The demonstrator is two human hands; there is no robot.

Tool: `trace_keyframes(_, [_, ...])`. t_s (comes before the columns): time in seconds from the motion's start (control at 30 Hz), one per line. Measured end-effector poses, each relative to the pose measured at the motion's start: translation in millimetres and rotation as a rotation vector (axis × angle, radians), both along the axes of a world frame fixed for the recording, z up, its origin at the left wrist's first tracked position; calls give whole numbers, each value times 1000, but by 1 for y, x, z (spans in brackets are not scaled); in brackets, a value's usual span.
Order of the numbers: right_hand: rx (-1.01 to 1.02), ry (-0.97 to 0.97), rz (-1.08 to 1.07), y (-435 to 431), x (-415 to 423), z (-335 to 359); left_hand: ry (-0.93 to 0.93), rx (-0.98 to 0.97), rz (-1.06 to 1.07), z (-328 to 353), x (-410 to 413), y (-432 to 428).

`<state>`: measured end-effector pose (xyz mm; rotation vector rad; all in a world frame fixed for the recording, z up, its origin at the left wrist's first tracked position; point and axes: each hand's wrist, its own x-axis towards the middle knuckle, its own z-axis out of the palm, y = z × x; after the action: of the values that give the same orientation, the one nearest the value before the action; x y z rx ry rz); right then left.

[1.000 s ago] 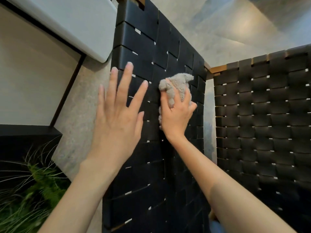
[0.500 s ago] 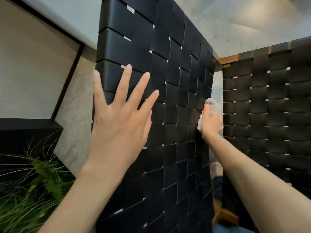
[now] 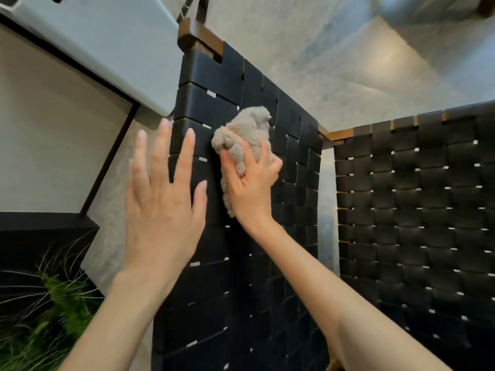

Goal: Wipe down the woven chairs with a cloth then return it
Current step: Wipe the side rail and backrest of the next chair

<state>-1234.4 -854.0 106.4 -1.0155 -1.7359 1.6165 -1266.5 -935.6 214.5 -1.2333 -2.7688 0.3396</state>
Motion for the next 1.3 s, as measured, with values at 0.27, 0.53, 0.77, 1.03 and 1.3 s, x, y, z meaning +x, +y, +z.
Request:
trace_keyframes(0.27, [285, 12, -29, 43, -68, 41, -145, 72, 63, 4, -25, 13])
trace_keyframes(0.53, [288, -14, -177, 49, -58, -7, -144, 100, -8, -16, -32, 36])
trace_keyframes(0.77, [38, -193, -202, 65, -17, -90, 80, -238, -218, -26, -34, 45])
trace_keyframes(1.03, [-317, -531, -247, 92, 17, -164, 114, -303, -225, -30, -32, 43])
trace_keyframes(1.3, [-437, -596, -293, 92, 23, -161, 97, -271, -234, -28, -31, 46])
